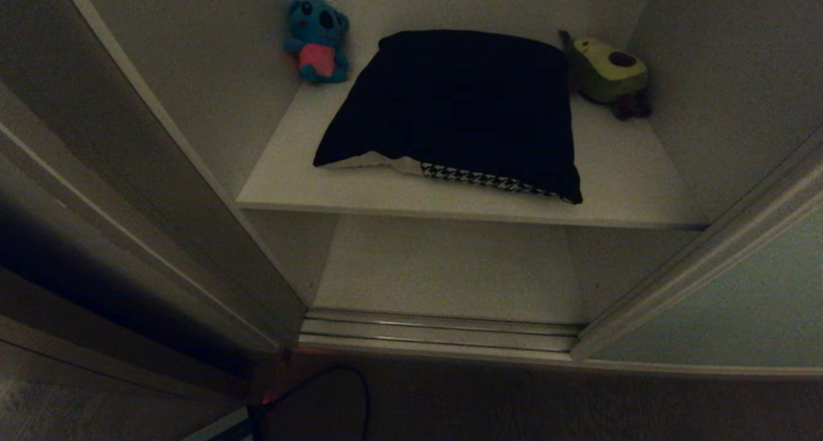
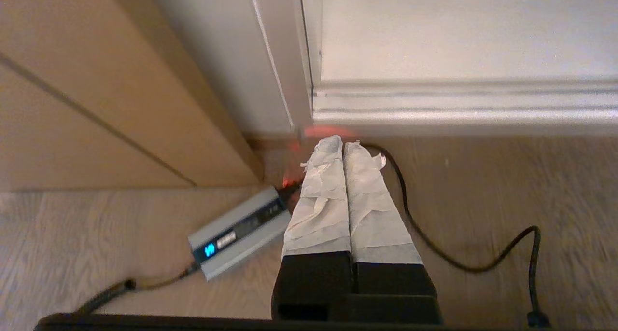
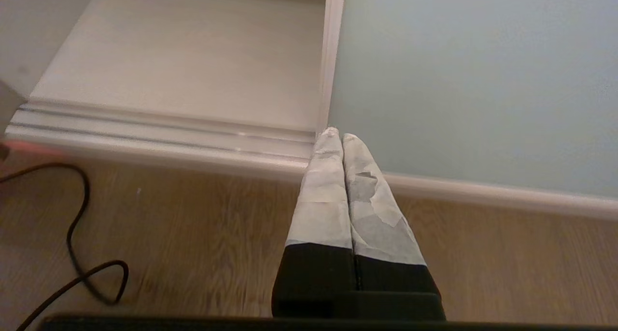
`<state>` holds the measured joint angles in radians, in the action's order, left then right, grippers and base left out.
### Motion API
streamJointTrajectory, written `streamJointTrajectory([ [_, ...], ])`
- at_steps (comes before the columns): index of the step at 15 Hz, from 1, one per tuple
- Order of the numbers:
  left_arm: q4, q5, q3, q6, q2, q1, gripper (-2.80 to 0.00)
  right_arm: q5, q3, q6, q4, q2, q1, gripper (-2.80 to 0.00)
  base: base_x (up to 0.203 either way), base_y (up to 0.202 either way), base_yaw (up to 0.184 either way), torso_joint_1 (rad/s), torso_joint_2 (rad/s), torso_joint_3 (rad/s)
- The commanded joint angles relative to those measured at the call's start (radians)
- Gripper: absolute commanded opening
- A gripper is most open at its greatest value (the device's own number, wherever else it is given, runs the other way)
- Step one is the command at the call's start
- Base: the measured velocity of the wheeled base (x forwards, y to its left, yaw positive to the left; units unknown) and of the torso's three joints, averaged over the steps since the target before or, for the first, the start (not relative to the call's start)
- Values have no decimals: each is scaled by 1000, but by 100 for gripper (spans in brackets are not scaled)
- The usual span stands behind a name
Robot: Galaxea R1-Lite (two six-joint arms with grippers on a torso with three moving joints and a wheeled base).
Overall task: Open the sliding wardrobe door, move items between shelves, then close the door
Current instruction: Close the door
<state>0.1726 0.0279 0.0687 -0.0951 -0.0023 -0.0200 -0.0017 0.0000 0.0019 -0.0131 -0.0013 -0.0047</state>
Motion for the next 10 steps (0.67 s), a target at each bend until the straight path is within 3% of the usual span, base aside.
streamJointTrajectory([
  [1, 1, -2, 0, 8, 1, 0, -280, 0, 5, 0, -1, 0, 0, -280, -147, 0, 3, -4, -2, 2],
  [10, 1, -3, 0, 9, 1, 0, -280, 0, 5, 0, -1, 0, 0, -280, 0, 0, 0, 0, 0, 0],
])
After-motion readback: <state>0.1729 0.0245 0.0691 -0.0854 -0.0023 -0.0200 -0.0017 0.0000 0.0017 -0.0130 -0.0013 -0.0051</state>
